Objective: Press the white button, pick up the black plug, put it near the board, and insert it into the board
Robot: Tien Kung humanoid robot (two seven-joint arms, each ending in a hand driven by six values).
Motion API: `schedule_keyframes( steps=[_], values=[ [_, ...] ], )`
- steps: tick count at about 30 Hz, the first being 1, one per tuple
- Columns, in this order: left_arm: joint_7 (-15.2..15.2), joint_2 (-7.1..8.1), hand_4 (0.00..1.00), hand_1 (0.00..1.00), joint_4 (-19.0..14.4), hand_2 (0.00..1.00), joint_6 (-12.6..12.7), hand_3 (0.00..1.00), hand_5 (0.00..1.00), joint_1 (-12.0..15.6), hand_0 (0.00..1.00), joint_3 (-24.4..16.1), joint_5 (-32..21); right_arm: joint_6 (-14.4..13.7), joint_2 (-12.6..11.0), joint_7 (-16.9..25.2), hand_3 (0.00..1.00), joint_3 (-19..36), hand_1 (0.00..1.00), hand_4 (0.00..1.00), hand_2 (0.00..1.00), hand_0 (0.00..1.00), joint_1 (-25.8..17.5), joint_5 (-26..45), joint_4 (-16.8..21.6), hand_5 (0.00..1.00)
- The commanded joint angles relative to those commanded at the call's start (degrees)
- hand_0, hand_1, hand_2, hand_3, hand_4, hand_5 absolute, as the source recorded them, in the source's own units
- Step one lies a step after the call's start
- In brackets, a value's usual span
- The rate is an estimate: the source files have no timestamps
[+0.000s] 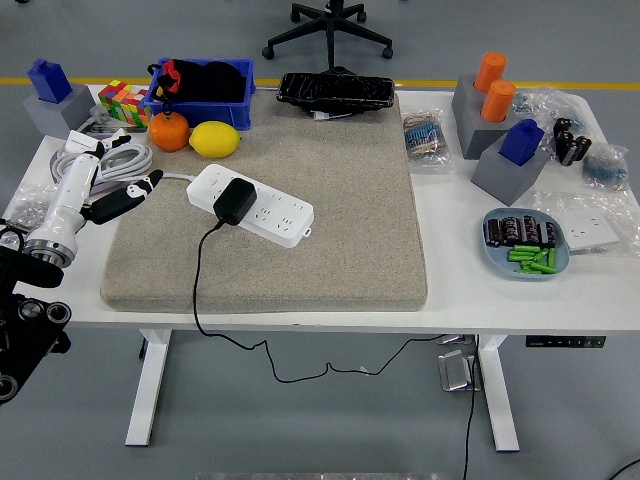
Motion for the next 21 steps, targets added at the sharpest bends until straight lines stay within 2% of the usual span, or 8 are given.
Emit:
schedule_keyframes(
  steps=[1,21],
  values=[
    [-0.1,-0.01,0.886,0.998,-0.2,0.985,0.0,0.946,0.822,0.1,0.998,-0.1,-0.1,0.1,-0.1,0.0,0.726,-0.1,0.744,0.87,0.703,0.865,0.1,0.0,0.0,0.694],
    [-0.6,-0.92,0.875,0.998,-2.2,0.979,0.1,0.931,0.819,0.4,0.998,-2.8,-1.1,0.1,-0.8,0.0,0.724,-0.2,0.744,0.872,0.705,0.865,1.2,-0.1,-0.3,0.697]
  ],
)
